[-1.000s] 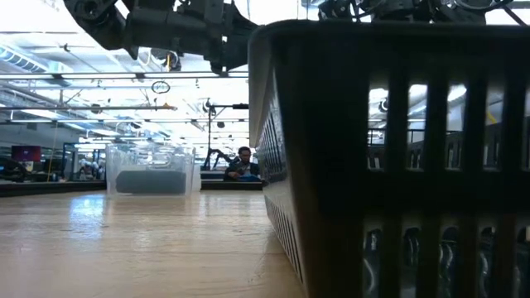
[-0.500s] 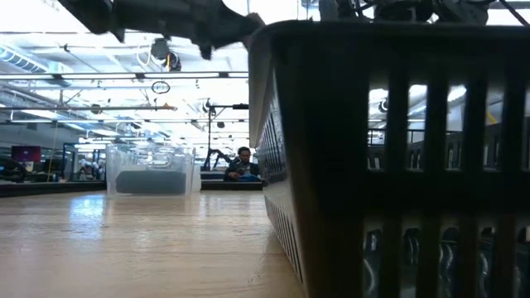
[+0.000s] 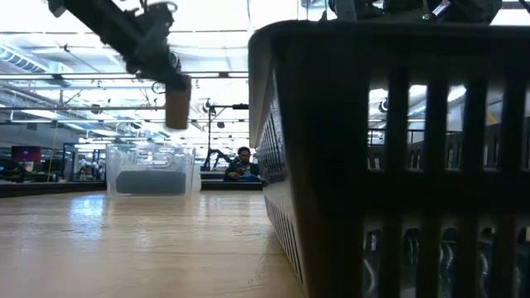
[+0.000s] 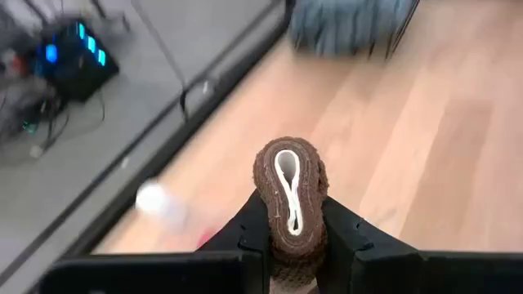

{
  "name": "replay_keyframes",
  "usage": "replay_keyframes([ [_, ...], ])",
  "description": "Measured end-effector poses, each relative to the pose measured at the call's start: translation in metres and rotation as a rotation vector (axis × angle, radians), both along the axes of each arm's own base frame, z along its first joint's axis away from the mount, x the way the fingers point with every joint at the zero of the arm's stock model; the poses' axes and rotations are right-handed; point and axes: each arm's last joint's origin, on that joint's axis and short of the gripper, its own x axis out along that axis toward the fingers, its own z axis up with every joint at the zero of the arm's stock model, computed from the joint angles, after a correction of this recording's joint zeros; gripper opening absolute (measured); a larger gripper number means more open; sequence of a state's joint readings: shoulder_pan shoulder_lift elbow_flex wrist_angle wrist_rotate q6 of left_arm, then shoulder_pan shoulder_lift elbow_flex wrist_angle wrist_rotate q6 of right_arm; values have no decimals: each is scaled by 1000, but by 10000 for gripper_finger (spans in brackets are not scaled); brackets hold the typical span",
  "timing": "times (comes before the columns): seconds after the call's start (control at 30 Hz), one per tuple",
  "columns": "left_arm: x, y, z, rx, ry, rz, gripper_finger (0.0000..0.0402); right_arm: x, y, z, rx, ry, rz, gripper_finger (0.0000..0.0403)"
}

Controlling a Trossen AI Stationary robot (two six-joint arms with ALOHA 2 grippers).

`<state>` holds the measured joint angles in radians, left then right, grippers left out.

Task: Pick & Place Medicine items
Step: Put the brown bandage into the transparent bin

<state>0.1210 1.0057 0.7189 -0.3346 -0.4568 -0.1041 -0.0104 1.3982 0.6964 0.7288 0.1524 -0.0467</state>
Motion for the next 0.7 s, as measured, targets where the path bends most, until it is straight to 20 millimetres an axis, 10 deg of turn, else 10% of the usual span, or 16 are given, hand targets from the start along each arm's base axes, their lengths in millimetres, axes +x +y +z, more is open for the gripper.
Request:
replay_keyframes([
  [0.7, 23, 22, -64, -79, 381, 85, 123, 0, -3, -3, 9, 30, -12, 164],
])
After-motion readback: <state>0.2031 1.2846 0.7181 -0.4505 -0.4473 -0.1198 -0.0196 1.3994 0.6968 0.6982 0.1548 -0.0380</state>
